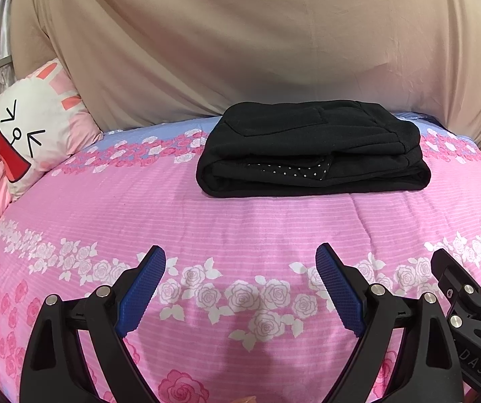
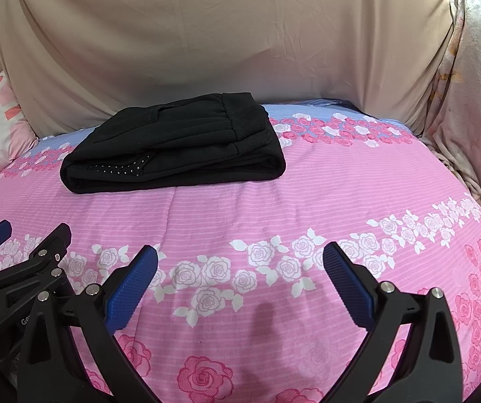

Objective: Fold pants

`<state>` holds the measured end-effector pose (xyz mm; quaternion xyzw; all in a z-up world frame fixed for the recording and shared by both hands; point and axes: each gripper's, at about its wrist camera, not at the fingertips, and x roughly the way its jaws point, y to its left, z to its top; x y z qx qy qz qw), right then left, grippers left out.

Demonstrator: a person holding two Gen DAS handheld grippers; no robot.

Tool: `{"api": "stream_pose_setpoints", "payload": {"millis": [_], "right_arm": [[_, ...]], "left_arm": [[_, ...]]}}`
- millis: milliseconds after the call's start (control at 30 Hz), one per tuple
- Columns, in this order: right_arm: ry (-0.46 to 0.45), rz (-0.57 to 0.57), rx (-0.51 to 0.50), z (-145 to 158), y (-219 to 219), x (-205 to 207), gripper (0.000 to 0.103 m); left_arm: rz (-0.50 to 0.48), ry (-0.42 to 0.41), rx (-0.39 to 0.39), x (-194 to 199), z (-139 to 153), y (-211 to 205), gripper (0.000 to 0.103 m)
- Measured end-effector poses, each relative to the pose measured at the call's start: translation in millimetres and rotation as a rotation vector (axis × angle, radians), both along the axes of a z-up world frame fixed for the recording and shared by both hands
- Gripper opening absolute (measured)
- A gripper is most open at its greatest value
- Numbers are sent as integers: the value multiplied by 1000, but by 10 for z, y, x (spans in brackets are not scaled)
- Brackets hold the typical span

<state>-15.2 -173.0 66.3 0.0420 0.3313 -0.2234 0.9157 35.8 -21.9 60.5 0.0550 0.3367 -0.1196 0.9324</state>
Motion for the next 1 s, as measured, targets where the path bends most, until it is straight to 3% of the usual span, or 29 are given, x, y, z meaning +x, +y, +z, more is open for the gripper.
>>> {"api": "stream_pose_setpoints", "payload": {"millis": [467,1000], "right_arm": [[0,-4,-1,-2,23,4,97],[6,-2,-7,7,-10,7,97]], "left_arm": [[-3,20,-37,30,-30,38,91],[28,-11,6,-20,0,-28,89]]}}
